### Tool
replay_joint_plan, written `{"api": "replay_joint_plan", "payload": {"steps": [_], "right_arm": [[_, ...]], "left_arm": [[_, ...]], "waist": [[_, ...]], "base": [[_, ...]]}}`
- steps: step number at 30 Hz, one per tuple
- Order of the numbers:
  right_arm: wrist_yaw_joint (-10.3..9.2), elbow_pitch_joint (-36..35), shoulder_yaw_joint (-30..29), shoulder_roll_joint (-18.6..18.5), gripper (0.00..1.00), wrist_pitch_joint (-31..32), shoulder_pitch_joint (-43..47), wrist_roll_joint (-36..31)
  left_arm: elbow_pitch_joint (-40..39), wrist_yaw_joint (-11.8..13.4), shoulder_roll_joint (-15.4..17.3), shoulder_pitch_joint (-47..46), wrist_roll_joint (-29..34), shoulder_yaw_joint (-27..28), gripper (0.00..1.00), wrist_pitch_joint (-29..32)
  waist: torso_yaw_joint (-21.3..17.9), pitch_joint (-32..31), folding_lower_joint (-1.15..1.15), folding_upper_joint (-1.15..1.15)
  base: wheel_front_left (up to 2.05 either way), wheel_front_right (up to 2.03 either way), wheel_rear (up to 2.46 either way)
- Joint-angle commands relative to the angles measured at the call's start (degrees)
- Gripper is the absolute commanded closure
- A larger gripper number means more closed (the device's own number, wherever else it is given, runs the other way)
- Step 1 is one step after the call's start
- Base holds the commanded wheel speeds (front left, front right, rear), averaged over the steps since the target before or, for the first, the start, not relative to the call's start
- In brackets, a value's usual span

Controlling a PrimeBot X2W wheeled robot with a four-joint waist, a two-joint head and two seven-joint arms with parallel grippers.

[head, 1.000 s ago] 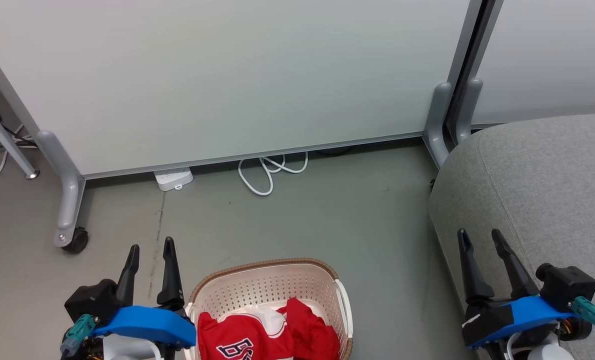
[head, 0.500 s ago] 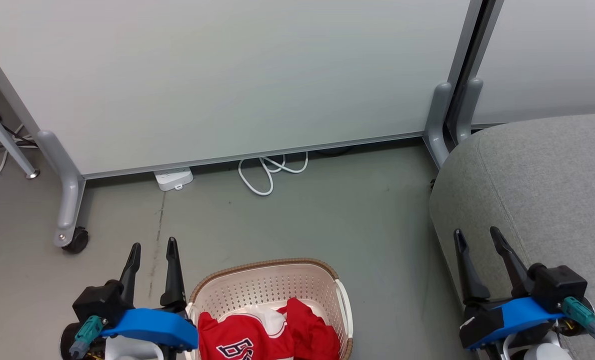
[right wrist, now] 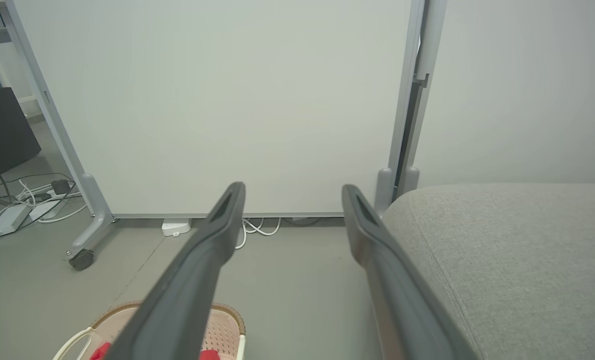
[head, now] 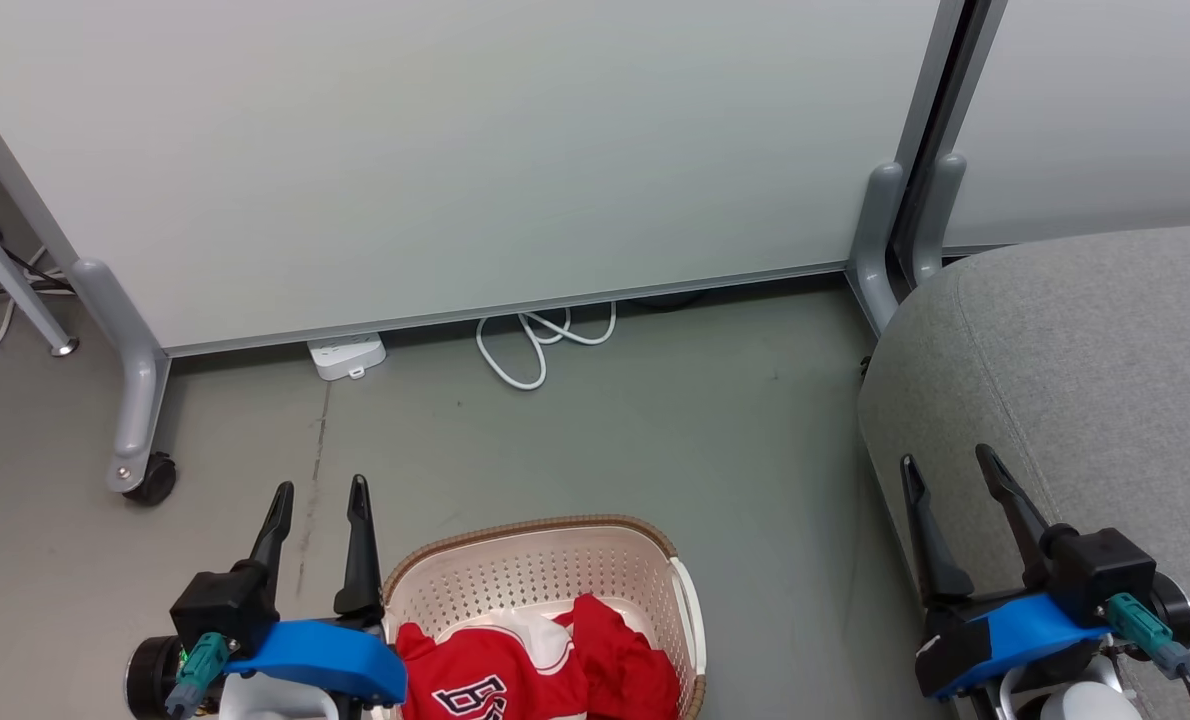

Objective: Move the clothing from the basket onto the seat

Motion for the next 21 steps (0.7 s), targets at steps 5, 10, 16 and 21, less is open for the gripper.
{"api": "replay_joint_plan", "payload": {"steps": [5, 10, 16, 21], "right_arm": [[0.06, -0.36, 0.05, -0.39, 0.00, -0.84, -0.08, -2.54], [0.06, -0.38, -0.10, -0.38, 0.00, -0.79, -0.01, -2.29], [0.06, -0.35, -0.10, -0.38, 0.00, -0.75, -0.30, -2.04], [0.06, -0.25, 0.10, -0.37, 0.00, -0.89, -0.70, -1.90]], "left_arm": [[0.20, 0.36, 0.21, -0.71, 1.97, -0.18, 0.00, -1.00], [0.18, 0.40, 0.20, -0.58, 1.53, -0.16, 0.00, -0.96], [0.14, 0.50, 0.20, -0.75, 1.26, -0.16, 0.00, -0.96], [1.23, -0.04, 0.19, -0.65, 0.71, -0.56, 0.00, -0.95]], "waist": [[0.08, -0.06, 0.00, 0.00], [0.12, -0.05, 0.00, 0.00], [0.16, 0.17, 0.00, 0.00], [0.05, 0.70, 0.00, 0.00]], "base": [[0.00, 0.00, 0.00], [0.00, 0.00, 0.00], [0.00, 0.00, 0.00], [0.00, 0.00, 0.00]]}}
